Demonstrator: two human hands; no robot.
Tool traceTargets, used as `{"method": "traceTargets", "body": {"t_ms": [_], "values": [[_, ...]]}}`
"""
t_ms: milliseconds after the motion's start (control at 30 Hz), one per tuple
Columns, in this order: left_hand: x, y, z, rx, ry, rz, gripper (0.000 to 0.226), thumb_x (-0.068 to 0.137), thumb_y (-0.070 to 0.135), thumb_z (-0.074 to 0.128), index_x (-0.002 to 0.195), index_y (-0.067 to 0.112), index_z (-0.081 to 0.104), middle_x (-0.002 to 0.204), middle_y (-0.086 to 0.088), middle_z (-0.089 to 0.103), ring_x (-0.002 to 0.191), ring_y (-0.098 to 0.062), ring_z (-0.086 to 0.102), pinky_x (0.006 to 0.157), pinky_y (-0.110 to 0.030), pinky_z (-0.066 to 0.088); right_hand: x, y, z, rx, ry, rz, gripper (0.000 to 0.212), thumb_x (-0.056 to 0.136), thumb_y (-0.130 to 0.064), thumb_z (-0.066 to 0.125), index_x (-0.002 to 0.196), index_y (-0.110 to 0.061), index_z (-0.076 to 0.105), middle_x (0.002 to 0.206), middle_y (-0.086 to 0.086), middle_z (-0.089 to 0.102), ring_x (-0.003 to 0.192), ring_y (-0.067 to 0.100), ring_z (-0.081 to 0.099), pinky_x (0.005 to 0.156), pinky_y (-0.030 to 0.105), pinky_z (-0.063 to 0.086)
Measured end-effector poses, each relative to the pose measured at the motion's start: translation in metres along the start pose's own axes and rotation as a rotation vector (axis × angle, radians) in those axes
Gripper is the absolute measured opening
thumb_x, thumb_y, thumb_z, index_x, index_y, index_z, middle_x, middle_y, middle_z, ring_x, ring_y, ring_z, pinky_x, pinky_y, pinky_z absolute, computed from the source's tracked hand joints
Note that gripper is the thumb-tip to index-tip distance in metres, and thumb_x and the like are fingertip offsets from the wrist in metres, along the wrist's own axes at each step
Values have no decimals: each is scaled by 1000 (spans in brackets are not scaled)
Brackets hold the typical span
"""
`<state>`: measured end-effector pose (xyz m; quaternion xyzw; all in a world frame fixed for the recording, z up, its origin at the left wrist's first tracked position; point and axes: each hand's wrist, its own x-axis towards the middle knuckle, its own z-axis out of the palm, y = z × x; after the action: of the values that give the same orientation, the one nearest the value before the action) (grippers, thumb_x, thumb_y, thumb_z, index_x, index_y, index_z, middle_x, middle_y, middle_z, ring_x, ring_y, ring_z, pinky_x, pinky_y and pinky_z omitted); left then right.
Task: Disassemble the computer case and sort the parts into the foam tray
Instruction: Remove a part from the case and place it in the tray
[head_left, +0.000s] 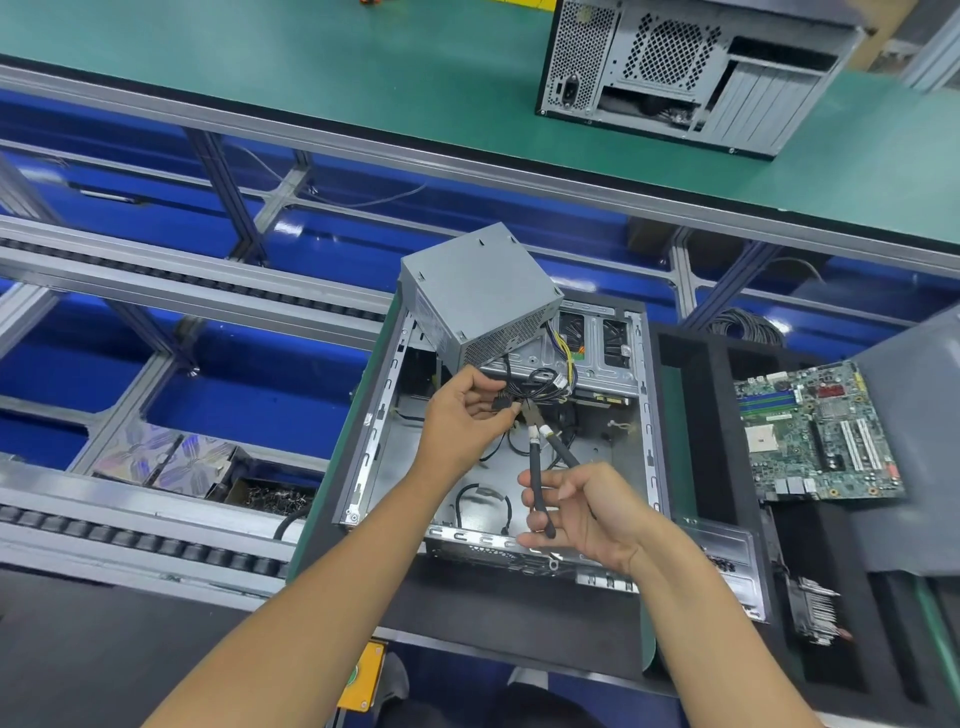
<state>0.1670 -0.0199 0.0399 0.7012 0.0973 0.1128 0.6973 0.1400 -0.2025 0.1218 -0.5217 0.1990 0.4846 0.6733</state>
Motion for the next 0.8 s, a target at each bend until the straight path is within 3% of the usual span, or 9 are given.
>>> {"method": "traceTargets", "body": {"t_ms": [167, 300, 467, 567, 633, 700, 800], "values": [[0, 0, -2, -5, -11, 0, 28, 77, 14, 90, 89, 24, 66, 84, 10, 73, 88, -7, 70, 79, -19, 55, 0, 3, 7, -12, -1, -60, 37, 68, -6, 37, 102, -5, 51, 71, 6, 53, 49, 16, 36, 48, 28, 41], [1, -1, -3, 6, -18, -3, 28, 79, 10, 88, 91, 22, 66, 86, 5, 74, 87, -9, 72, 78, -21, 57, -1, 4, 6, 43, -34, -75, 35, 67, -6, 37, 99, -5, 51, 70, 6, 52, 47, 15, 34, 45, 26, 37], [3, -2, -4, -43, 54, -5, 25, 84, 8, 84, 93, 18, 63, 79, 12, 73, 68, -3, 66, 66, -16, 54, -10, -2, -4, 52, -103, -104, 36, 66, -6, 38, 96, -6, 56, 72, 6, 50, 49, 15, 32, 46, 27, 37], [2, -1, -2, -24, 34, -2, 24, 88, 14, 80, 96, 26, 60, 88, 11, 73, 72, -15, 72, 66, -24, 58, -13, -3, -8, -22, -56, -148, 42, 66, -1, 37, 103, -3, 56, 74, 9, 54, 51, 19, 41, 51, 30, 41], [2, 0, 0, -41, 10, -14, 24, 92, 15, 76, 101, 28, 58, 100, 0, 71, 76, -24, 76, 66, -26, 59, -12, 0, -12, -74, 1, -208, 45, 71, 8, 33, 107, 1, 59, 80, 13, 60, 55, 23, 53, 57, 36, 50], [2, -1, 1, -39, -16, -19, 22, 96, 15, 71, 106, 26, 54, 109, -8, 65, 75, -25, 76, 64, -21, 55, -10, 2, -18, -104, 52, -248, 50, 74, 14, 28, 111, 4, 61, 90, 18, 68, 65, 29, 65, 70, 43, 58], [2, -3, 2, -25, -71, -44, 19, 102, 17, 62, 109, 31, 49, 116, -8, 60, 72, -24, 73, 67, -21, 52, -7, 5, -25, -125, 101, -260, 58, 74, 14, 28, 121, 6, 61, 107, 23, 74, 87, 35, 72, 92, 49, 55]]}}
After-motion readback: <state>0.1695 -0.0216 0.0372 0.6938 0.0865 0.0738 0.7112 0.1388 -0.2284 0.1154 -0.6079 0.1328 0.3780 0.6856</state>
